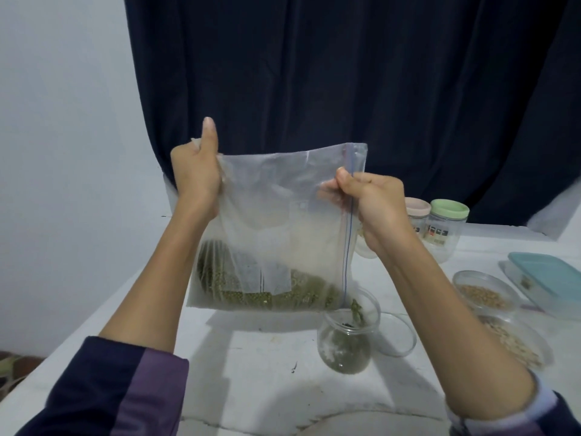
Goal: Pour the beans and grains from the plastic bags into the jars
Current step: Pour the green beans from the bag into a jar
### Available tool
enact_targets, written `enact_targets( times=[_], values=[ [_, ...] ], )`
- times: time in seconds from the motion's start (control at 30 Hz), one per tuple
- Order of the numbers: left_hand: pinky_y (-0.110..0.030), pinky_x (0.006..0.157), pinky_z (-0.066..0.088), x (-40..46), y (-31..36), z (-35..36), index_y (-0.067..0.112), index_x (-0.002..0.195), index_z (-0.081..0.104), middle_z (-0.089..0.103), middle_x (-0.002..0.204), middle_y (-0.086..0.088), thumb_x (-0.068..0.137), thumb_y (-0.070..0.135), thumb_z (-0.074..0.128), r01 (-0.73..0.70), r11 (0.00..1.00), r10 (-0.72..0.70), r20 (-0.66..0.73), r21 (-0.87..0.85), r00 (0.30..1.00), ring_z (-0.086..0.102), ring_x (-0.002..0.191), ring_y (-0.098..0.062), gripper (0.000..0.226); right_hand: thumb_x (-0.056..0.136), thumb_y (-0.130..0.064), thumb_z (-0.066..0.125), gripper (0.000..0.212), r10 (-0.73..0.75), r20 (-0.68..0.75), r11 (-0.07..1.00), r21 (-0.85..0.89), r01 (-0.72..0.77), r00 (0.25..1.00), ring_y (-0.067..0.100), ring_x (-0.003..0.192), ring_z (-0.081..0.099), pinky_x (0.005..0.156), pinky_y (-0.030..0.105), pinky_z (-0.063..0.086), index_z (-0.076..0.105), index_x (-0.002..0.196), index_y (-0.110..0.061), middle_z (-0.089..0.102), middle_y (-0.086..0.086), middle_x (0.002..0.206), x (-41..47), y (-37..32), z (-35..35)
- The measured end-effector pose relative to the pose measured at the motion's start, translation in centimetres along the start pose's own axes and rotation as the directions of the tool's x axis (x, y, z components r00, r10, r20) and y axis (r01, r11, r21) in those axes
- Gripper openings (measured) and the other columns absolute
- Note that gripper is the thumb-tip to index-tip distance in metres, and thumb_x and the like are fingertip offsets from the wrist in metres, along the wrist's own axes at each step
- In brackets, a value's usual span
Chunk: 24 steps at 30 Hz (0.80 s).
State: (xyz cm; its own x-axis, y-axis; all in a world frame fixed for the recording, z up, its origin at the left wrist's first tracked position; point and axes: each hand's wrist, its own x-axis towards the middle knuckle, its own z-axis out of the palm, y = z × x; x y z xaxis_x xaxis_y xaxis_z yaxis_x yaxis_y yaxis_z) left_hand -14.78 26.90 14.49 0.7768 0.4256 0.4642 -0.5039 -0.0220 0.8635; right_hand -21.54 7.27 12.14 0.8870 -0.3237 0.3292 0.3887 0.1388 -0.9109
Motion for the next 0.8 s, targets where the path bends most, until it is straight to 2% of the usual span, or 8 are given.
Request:
enact_targets(
  times=[0.33, 0.63, 0.8],
  values=[
    [-0.021, 0.047, 0.025, 0.2, -0.1, -0.2, 0.020, 0.054, 0.020, 0.024, 0.040, 0.013, 0.096, 0.040, 0.050, 0.015, 0.999, -0.016, -0.036, -0.033, 0.999, 0.023, 0.042, -0.006, 0.055, 0.092, -0.008, 0.061, 0.023, -0.016, -0.005, 0.999, -0.029, 0.016, 1.000, 0.015, 0.065, 0.070, 0.072, 0.022, 0.058, 0.069, 0.073, 0.002, 0.071, 0.004, 0.065, 0.1, -0.3, 0.3],
    [-0.025, 0.049, 0.025, 0.5, -0.1, -0.9, 0.022, 0.053, 0.019, 0.023, 0.041, 0.012, 0.095, 0.044, 0.050, 0.018, 1.000, -0.019, -0.039, -0.017, 0.999, 0.022, 0.044, -0.007, 0.057, 0.092, -0.007, 0.061, 0.023, -0.035, 0.003, 0.998, -0.050, 0.035, 0.999, 0.014, 0.064, 0.070, 0.070, 0.021, 0.058, 0.069, 0.073, 0.002, 0.071, 0.004, 0.065, 0.1, -0.5, 0.9],
    [-0.022, 0.046, 0.025, 0.4, -0.2, -1.0, 0.021, 0.054, 0.020, 0.024, 0.040, 0.012, 0.096, 0.043, 0.049, 0.029, 1.000, -0.029, -0.049, -0.009, 0.998, 0.023, 0.042, -0.007, 0.056, 0.092, -0.008, 0.061, 0.024, -0.043, -0.002, 0.996, -0.075, 0.043, 0.999, 0.013, 0.065, 0.069, 0.071, 0.021, 0.057, 0.070, 0.071, 0.000, 0.071, 0.003, 0.064, 0.0, -0.4, 1.1]
  ],
)
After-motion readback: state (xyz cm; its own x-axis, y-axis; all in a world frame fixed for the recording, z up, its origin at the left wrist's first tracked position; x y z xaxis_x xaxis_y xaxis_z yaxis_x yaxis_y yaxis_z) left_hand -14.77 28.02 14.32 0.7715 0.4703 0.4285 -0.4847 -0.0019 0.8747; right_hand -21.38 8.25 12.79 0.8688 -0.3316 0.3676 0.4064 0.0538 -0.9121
